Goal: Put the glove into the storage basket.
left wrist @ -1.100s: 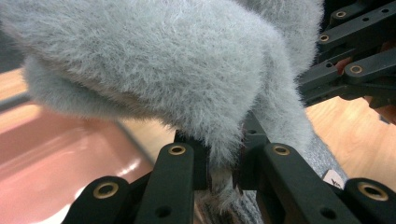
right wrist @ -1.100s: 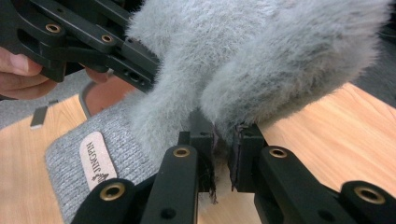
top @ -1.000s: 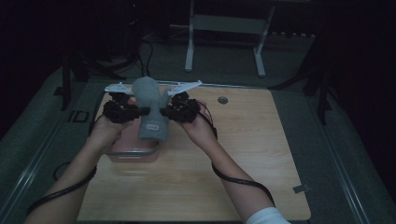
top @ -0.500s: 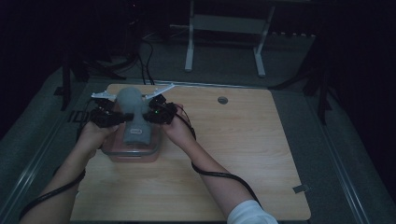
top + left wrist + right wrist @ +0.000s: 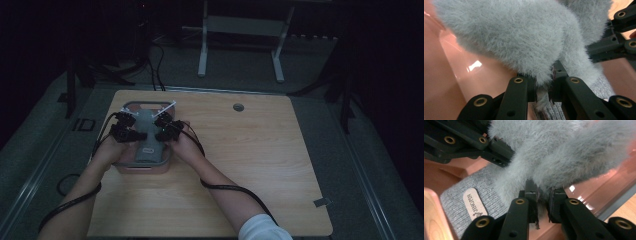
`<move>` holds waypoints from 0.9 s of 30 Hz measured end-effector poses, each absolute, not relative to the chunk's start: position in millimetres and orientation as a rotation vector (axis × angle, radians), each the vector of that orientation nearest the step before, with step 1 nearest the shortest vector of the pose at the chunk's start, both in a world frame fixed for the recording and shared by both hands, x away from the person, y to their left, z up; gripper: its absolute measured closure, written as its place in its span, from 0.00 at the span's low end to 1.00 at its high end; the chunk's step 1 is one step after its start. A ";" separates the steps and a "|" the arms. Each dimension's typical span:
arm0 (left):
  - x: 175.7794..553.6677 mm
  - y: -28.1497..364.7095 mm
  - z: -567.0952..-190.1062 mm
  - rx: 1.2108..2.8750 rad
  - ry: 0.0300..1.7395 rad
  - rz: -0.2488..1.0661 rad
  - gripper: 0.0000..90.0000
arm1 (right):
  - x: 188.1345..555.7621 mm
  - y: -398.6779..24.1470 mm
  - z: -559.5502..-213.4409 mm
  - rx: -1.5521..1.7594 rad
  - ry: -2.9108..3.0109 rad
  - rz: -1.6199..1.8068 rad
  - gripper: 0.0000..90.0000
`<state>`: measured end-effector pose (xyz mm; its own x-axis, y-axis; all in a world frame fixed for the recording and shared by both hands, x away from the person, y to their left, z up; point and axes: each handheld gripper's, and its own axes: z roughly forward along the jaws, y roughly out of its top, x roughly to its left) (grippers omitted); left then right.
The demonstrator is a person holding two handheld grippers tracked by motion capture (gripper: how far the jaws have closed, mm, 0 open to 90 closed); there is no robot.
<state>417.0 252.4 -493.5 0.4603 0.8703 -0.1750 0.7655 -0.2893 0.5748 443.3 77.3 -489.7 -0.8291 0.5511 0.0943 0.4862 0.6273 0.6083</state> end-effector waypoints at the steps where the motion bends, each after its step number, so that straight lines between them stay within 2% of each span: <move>1: 419.3 251.9 -495.2 2.125 1.364 0.220 0.89 | 444.4 77.6 -491.3 0.891 2.744 0.973 0.86; 7: 431.7 243.6 -508.5 2.209 1.450 0.195 0.88 | 443.8 76.8 -489.7 0.864 2.755 0.948 0.73; 10: 434.9 242.8 -511.5 2.217 1.480 0.183 0.84 | 440.9 72.0 -480.6 0.846 2.751 0.999 0.68; 12: 435.5 243.0 -510.7 2.203 1.487 0.198 0.76 | 439.9 68.0 -474.8 0.832 2.751 1.033 0.62; 16: 430.6 247.8 -502.1 2.109 1.496 0.272 0.53 | 440.0 60.0 -469.0 0.807 2.756 1.069 0.54; 21: 417.6 254.8 -484.4 1.977 1.438 0.302 0.47 | 437.9 47.7 -460.4 0.785 2.715 1.152 0.44; 24: 407.5 256.3 -474.7 1.945 1.393 0.356 0.41 | 435.5 40.8 -456.8 0.773 2.704 1.202 0.33; 26: 399.7 255.4 -470.2 1.932 1.349 0.373 0.31 | 434.4 35.5 -455.6 0.756 2.718 1.217 0.24; 27: 395.7 254.7 -468.2 1.932 1.336 0.389 0.30 | 433.8 32.7 -455.0 0.757 2.722 1.237 0.24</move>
<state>395.7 254.7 -468.2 0.4110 0.8978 -0.1579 0.6726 -0.1818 0.7173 433.8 32.7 -455.0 -0.8779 0.4560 0.1461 0.4100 0.5582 0.7213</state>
